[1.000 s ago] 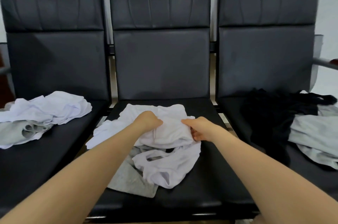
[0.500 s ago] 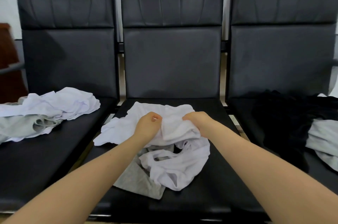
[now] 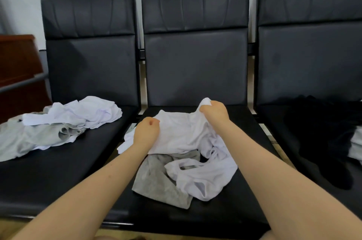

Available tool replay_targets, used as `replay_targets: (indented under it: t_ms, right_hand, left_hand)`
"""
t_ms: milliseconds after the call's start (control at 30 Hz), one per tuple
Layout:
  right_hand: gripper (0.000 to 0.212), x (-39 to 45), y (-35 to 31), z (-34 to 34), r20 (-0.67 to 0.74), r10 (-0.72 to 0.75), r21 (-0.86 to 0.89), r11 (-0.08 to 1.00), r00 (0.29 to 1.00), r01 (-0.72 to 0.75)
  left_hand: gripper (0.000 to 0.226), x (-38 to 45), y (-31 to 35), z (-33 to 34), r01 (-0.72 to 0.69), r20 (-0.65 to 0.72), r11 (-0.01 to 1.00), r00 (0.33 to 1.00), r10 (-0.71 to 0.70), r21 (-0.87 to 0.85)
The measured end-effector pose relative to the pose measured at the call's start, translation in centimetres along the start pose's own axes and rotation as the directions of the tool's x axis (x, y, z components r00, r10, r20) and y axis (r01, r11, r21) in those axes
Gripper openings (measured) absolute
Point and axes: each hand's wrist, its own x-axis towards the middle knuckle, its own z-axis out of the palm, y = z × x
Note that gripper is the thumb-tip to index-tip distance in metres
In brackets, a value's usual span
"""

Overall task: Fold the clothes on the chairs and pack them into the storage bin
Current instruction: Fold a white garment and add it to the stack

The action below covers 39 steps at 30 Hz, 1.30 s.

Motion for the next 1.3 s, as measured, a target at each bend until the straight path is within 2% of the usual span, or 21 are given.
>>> replay_targets:
  t_ms: [67, 133, 200, 267, 300, 367, 433, 467, 500, 567, 633, 667, 733, 800, 867, 1000, 1100, 1133, 1200, 1300]
  right_hand:
    - [0.013, -0.9, -1.4, 1.7, 0.102, -0.082, 0.022, 0.997, 0.991, 0.08]
    - [0.017, -2.0, -2.5, 3.5, 0.28, -0.109, -0.015, 0.993, 0.954, 0.118]
    - [0.016, -3.2, -3.2, 4.8, 0.46, -0.023, 0.001, 1.0, 0.887, 0.026]
    - [0.025, -3.2, -3.0, 5.3, 0.541, 0.01, 0.086, 0.994, 0.841, -0.068]
    - [0.026, -2.8, -2.7, 5.3, 0.503, -0.001, 0.112, 0.992, 0.864, -0.064]
    - [0.022, -1.9, -1.7, 4.8, 0.317, -0.012, 0.103, 0.994, 0.948, -0.022]
    - [0.024, -1.0, -0.6, 4.1, 0.123, 0.019, -0.01, 1.0, 0.992, -0.017]
    - [0.023, -0.7, 0.1, 3.9, 0.083, 0.046, -0.047, 0.998, 0.995, -0.043]
    - [0.022, -0.8, 0.7, 3.9, 0.112, 0.106, -0.039, 0.994, 0.988, -0.102]
    - [0.036, -1.3, 1.4, 4.3, 0.231, 0.229, 0.039, 0.969, 0.946, -0.244]
    - [0.057, -1.6, 1.7, 5.0, 0.301, 0.274, 0.05, 0.952, 0.913, -0.302]
    - [0.06, -1.5, 1.8, 5.5, 0.31, 0.279, 0.036, 0.952, 0.909, -0.305]
    - [0.057, -2.2, 1.1, 6.2, 0.364, 0.312, -0.01, 0.943, 0.877, -0.331]
    - [0.058, -2.9, 0.2, 6.9, 0.406, 0.35, -0.027, 0.928, 0.844, -0.372]
    - [0.058, -3.1, -0.1, 7.8, 0.405, 0.329, 0.007, 0.932, 0.853, -0.363]
    - [0.053, -2.9, -0.6, 8.3, 0.383, 0.192, 0.268, 0.913, 0.904, -0.308]
    - [0.068, -2.6, -1.5, 7.0, 0.356, 0.187, 0.382, 0.865, 0.915, -0.325]
    - [0.074, -2.7, -1.9, 6.1, 0.369, 0.177, 0.391, 0.861, 0.912, -0.325]
    - [0.072, -3.0, -2.4, 4.0, 0.393, 0.118, 0.403, 0.869, 0.912, -0.286]
    - [0.045, -3.6, -2.9, 0.9, 0.441, 0.042, 0.454, 0.851, 0.896, -0.264]
  left_hand:
    - [0.03, 0.2, 0.0, -0.4, 0.082, -0.007, 0.982, 0.996, -0.085, -0.171]
    - [0.036, 0.2, 0.3, -0.7, 0.184, 0.014, 0.936, 0.982, -0.188, -0.3]
    - [0.045, 0.3, 0.5, -0.8, 0.239, 0.027, 0.924, 0.97, -0.242, -0.3]
    - [0.052, 0.3, 0.7, -0.9, 0.263, 0.01, 0.947, 0.964, -0.266, -0.184]
    - [0.054, 0.3, 0.8, -1.0, 0.266, 0.009, 0.952, 0.963, -0.268, -0.149]
    - [0.055, 0.5, 0.5, -1.1, 0.282, 0.061, 0.951, 0.959, -0.277, -0.127]
    - [0.036, 0.8, 0.1, -0.9, 0.224, 0.098, 0.971, 0.972, -0.216, -0.085]
    - [0.026, 0.9, -0.2, -0.8, 0.196, 0.086, 0.979, 0.978, -0.19, -0.065]
    - [0.022, 0.9, -0.5, -0.8, 0.173, 0.066, 0.984, 0.983, -0.17, -0.042]
    - [0.03, 0.8, -0.7, -1.1, 0.096, 0.001, 0.99, 0.995, -0.097, 0.101]
    - [0.035, 0.7, -1.2, -1.5, 0.027, -0.034, 0.958, 0.999, -0.018, 0.285]
    - [0.036, 0.6, -1.4, -1.7, 0.036, -0.02, 0.95, 0.999, -0.031, 0.311]
    - [0.041, 0.6, -1.9, -2.1, 0.084, 0.038, 0.965, 0.995, -0.097, 0.249]
    - [0.045, 0.5, -2.2, -2.5, 0.088, 0.071, 0.974, 0.992, -0.104, 0.21]
    - [0.042, 0.4, -2.3, -2.9, 0.087, 0.084, 0.979, 0.991, -0.104, 0.185]
    - [0.031, 0.2, -2.2, -3.7, 0.105, 0.089, 0.994, 0.991, -0.104, -0.006]
    - [0.041, -0.5, -1.0, -4.0, 0.181, 0.127, 0.967, 0.979, -0.16, -0.179]
    - [0.047, -0.9, -0.5, -4.0, 0.222, 0.159, 0.947, 0.969, -0.188, -0.231]
    - [0.063, -1.6, 0.3, -3.7, 0.319, 0.274, 0.901, 0.931, -0.24, -0.293]
    - [0.089, -2.3, 0.9, -3.0, 0.42, 0.516, 0.852, 0.828, -0.219, -0.313]
